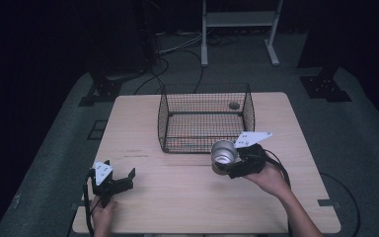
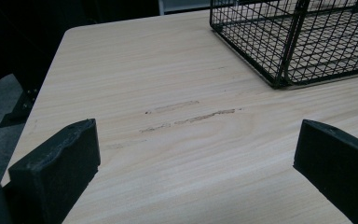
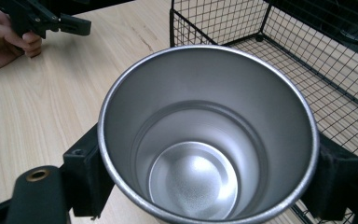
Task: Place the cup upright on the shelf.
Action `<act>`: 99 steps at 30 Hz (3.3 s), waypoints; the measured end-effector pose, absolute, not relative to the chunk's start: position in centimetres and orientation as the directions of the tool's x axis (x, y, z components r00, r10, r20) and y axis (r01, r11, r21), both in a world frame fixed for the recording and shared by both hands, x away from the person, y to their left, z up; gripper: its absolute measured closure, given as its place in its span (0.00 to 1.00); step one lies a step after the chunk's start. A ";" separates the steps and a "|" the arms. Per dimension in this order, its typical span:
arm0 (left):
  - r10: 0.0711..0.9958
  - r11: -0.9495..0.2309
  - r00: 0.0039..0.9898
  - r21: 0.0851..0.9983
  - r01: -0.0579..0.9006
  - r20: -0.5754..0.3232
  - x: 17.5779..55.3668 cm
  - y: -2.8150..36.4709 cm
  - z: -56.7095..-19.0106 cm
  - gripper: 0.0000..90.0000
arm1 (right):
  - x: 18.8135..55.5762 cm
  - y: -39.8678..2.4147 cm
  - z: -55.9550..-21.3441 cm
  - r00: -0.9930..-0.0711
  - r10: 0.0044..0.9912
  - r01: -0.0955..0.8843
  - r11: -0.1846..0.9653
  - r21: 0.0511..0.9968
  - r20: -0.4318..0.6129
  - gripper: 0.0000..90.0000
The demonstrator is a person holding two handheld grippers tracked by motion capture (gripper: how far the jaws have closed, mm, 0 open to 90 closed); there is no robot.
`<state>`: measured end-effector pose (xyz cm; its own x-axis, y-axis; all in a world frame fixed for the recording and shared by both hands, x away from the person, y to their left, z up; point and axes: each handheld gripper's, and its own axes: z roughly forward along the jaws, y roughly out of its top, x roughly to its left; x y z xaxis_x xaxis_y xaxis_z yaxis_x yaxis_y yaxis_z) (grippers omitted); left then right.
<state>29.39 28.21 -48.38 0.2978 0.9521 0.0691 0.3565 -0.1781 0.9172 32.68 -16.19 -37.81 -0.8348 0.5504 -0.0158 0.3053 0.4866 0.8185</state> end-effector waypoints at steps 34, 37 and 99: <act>0.954 -0.164 0.295 0.920 0.355 0.057 29.4 28.3 -48.4 0.00 | 36.3 -14.0 -33.5 -0.838 0.544 0.272 0.474 0.837 -0.036 0.20; 0.953 -0.167 0.296 0.920 0.356 0.058 29.4 28.3 -48.4 0.00 | 36.6 -13.9 -33.2 -0.836 0.547 0.275 0.473 0.837 -0.034 0.20; 0.952 -0.171 0.300 0.921 0.351 0.063 29.5 28.3 -48.4 0.00 | 49.8 -9.1 -31.0 -0.793 0.609 0.377 0.492 0.785 -0.001 0.20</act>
<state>29.49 28.27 -48.42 0.3004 0.9517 0.0628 0.3507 -0.1715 0.9206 49.77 -9.13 -31.05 -0.7930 0.6092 -0.0012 0.3767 0.4919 0.7850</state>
